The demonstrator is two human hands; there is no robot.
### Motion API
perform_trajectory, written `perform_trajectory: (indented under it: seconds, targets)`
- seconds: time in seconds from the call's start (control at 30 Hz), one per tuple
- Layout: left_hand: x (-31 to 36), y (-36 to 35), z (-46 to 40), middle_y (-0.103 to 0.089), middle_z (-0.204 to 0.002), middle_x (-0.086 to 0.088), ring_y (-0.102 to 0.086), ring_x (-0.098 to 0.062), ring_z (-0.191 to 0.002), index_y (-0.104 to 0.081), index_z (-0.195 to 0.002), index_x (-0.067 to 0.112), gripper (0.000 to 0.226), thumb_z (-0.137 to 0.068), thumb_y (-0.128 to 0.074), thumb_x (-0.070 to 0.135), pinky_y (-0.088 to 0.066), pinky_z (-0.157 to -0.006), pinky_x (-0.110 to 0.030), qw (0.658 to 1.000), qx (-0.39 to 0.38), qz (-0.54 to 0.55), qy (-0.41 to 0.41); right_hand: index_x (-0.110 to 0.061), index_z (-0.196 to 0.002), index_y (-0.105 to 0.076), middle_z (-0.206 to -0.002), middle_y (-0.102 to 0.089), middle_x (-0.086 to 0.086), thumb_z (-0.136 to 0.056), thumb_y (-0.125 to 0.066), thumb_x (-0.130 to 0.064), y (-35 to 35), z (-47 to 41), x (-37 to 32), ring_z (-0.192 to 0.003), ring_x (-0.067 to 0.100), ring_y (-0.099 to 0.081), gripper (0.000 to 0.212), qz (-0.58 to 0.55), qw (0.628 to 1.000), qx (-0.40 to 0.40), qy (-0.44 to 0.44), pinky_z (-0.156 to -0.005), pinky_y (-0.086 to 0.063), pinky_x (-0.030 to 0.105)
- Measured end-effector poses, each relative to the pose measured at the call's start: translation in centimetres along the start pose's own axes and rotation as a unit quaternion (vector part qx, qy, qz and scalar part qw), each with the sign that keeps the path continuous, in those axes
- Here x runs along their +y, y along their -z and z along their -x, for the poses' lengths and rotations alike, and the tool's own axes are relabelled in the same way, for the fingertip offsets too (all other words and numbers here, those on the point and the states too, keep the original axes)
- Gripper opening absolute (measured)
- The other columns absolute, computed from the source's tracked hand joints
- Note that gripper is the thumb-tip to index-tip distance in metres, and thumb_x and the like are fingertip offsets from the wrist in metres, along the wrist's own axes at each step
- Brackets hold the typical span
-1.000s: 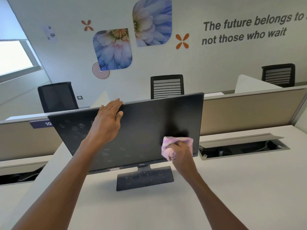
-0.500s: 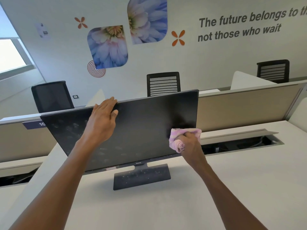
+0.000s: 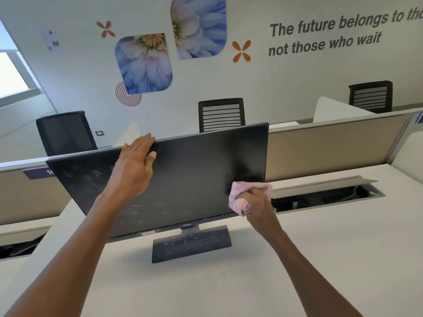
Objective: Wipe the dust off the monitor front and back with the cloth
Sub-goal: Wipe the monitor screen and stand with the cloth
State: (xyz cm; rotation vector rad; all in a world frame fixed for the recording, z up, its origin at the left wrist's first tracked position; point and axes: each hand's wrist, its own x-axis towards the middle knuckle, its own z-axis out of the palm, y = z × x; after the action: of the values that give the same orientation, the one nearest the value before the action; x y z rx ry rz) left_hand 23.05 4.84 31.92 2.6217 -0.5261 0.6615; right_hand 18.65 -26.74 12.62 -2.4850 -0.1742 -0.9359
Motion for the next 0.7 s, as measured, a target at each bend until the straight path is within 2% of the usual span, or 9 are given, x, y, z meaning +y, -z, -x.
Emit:
perform_trajectory:
  seconds: [0.1, 0.17, 0.23, 0.27, 0.37, 0.5, 0.57, 0.63, 0.7]
  targets:
    - [0.1, 0.1, 0.0, -0.033, -0.158, 0.0, -0.024, -0.018, -0.148, -0.037, -0.151, 0.019, 0.047, -0.104, -0.041, 0.023, -0.006, -0.12, -0.033, 1.0, 0.001, 0.002, 0.001, -0.019, -0.083, -0.071, -0.09, -0.066, -0.004, -0.081, -0.063, -0.009, -1.5, 2.3, 1.3, -0.09, 0.015, -0.061, 0.012, -0.018, 0.998, -0.068, -0.004, -0.087, -0.042, 0.024]
    - [0.0, 0.1, 0.1, -0.032, -0.158, 0.0, -0.023, -0.017, -0.148, -0.037, -0.151, 0.019, 0.047, -0.104, -0.04, 0.023, -0.006, -0.12, -0.033, 1.0, 0.001, 0.001, 0.002, -0.019, -0.094, -0.072, -0.1, -0.064, 0.0, -0.077, -0.063, 0.002, -1.3, 3.3, 2.7, -0.099, 0.019, -0.056, 0.028, 0.023, 0.994, -0.092, -0.046, -0.092, -0.043, 0.033]
    - [-0.2, 0.0, 0.1, -0.032, -0.158, 0.001, -0.023, -0.016, -0.148, -0.037, -0.151, 0.02, 0.047, -0.104, -0.04, 0.023, -0.005, -0.12, -0.032, 1.0, 0.002, 0.003, 0.004, -0.018, -0.099, -0.07, -0.104, -0.061, 0.001, -0.079, -0.059, 0.004, -0.5, 3.2, 3.0, -0.102, 0.021, -0.052, 0.032, 0.039, 0.99, -0.077, -0.112, -0.089, -0.035, 0.027]
    - [-0.2, -0.1, 0.1, -0.032, -0.158, 0.001, -0.022, -0.016, -0.148, -0.037, -0.151, 0.02, 0.047, -0.104, -0.04, 0.023, -0.005, -0.12, -0.032, 1.0, 0.003, 0.003, 0.004, -0.019, -0.091, -0.069, -0.097, -0.062, -0.003, -0.082, -0.055, 0.001, -0.2, 2.8, 2.6, -0.096, 0.018, -0.054, 0.027, 0.023, 0.991, -0.051, -0.123, -0.084, -0.034, 0.026]
    - [-0.2, -0.2, -0.1, -0.032, -0.158, 0.001, -0.022, -0.016, -0.148, -0.036, -0.151, 0.02, 0.047, -0.105, -0.039, 0.024, -0.005, -0.12, -0.032, 1.0, 0.003, 0.001, 0.004, -0.016, -0.073, -0.064, -0.078, -0.063, -0.002, -0.083, -0.052, -0.005, -0.6, 1.6, 0.2, -0.076, 0.012, -0.056, 0.019, 0.001, 0.999, -0.027, -0.034, -0.075, -0.032, 0.021]
    - [-0.1, -0.1, 0.0, -0.032, -0.158, 0.001, -0.022, -0.015, -0.149, -0.036, -0.151, 0.02, 0.047, -0.104, -0.04, 0.024, -0.004, -0.119, -0.03, 1.0, 0.002, 0.0, 0.007, -0.014, -0.089, -0.072, -0.093, -0.066, -0.001, -0.089, -0.059, -0.012, -3.1, 3.7, 1.0, -0.091, 0.017, -0.062, 0.013, -0.027, 0.998, -0.063, -0.01, -0.084, -0.047, 0.027]
    - [-0.1, 0.1, 0.2, -0.032, -0.159, 0.002, -0.022, -0.015, -0.149, -0.036, -0.151, 0.02, 0.047, -0.105, -0.04, 0.024, -0.004, -0.119, -0.029, 1.0, 0.001, -0.001, 0.003, -0.014, -0.102, -0.072, -0.106, -0.062, 0.0, -0.089, -0.058, -0.007, -2.9, 4.6, 1.9, -0.104, 0.02, -0.056, 0.02, 0.007, 0.995, -0.074, -0.059, -0.091, -0.04, 0.028]
    - [0.0, 0.1, 0.2, -0.031, -0.159, 0.001, -0.022, -0.015, -0.149, -0.036, -0.151, 0.019, 0.047, -0.105, -0.04, 0.024, -0.003, -0.119, -0.028, 1.0, 0.004, 0.0, 0.002, -0.011, -0.098, -0.071, -0.101, -0.062, 0.004, -0.088, -0.053, -0.006, -2.3, 4.3, 1.1, -0.093, 0.016, -0.053, 0.021, 0.014, 0.996, -0.036, -0.074, -0.082, -0.036, 0.021]
    - [0.1, -0.1, 0.2, -0.031, -0.159, 0.001, -0.021, -0.015, -0.149, -0.036, -0.151, 0.019, 0.047, -0.105, -0.04, 0.024, -0.002, -0.118, -0.028, 1.0, 0.01, 0.003, 0.002, -0.01, -0.076, -0.066, -0.077, -0.061, 0.002, -0.095, -0.038, -0.016, -1.8, 2.8, -1.6, -0.074, 0.005, -0.047, 0.034, -0.035, 0.997, 0.035, -0.058, -0.07, -0.03, 0.014]
